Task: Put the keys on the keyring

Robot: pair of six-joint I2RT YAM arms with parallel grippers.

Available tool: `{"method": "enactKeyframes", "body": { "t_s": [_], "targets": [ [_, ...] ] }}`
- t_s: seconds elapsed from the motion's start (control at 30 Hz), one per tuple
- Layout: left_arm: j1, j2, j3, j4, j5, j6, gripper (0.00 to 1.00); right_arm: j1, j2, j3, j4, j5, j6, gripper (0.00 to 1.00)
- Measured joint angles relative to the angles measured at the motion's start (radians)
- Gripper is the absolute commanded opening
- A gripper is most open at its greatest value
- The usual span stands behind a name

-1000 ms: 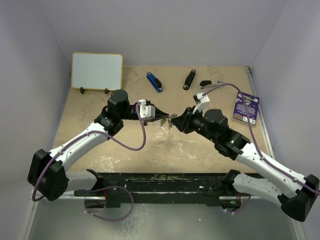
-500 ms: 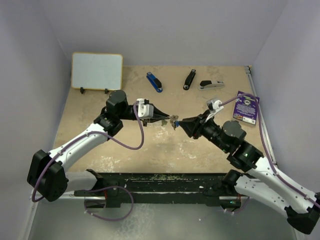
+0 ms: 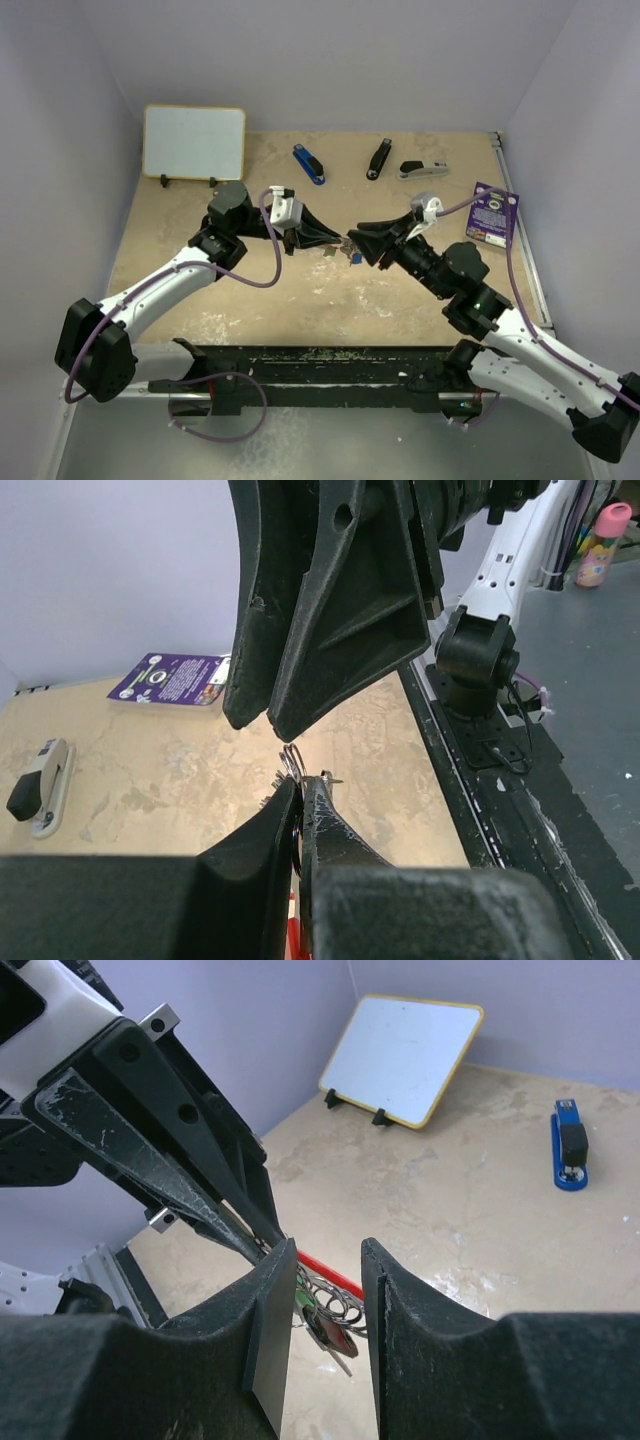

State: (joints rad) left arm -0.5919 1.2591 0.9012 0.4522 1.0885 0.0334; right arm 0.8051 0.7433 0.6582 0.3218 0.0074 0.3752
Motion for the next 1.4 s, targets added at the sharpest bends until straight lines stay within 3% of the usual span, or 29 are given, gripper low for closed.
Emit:
{"method": "enactKeyframes", "body": {
  "t_s": [0.6, 1.03, 1.17, 1.3, 1.4],
  "targets": [
    [0.001, 0.023, 0.0, 0.178, 0.034, -0.184, 0.03, 0.0, 0.023, -0.056, 0.215, -0.059, 0.027, 0.38],
    [0.0, 0.032, 0.0, 0.263, 0.034, -0.261, 0.03, 0.0, 0.029, -0.061, 0.254, -0.082, 0.044, 0.37],
    [0.0, 0.032, 0.0, 0.294, 0.034, -0.29, 0.03, 0.0, 0.029, -0.067, 0.271, -0.084, 0.047, 0.29],
    [0.001, 0.032, 0.0, 0.304, 0.032, -0.309, 0.03, 0.001, 0.029, -0.07, 0.291, -0.096, 0.05, 0.06],
    [0.001, 0.032, 0.0, 0.313, 0.031, -0.321, 0.03, 0.002, 0.031, -0.07, 0.306, -0.105, 0.053, 0.0]
  ]
}}
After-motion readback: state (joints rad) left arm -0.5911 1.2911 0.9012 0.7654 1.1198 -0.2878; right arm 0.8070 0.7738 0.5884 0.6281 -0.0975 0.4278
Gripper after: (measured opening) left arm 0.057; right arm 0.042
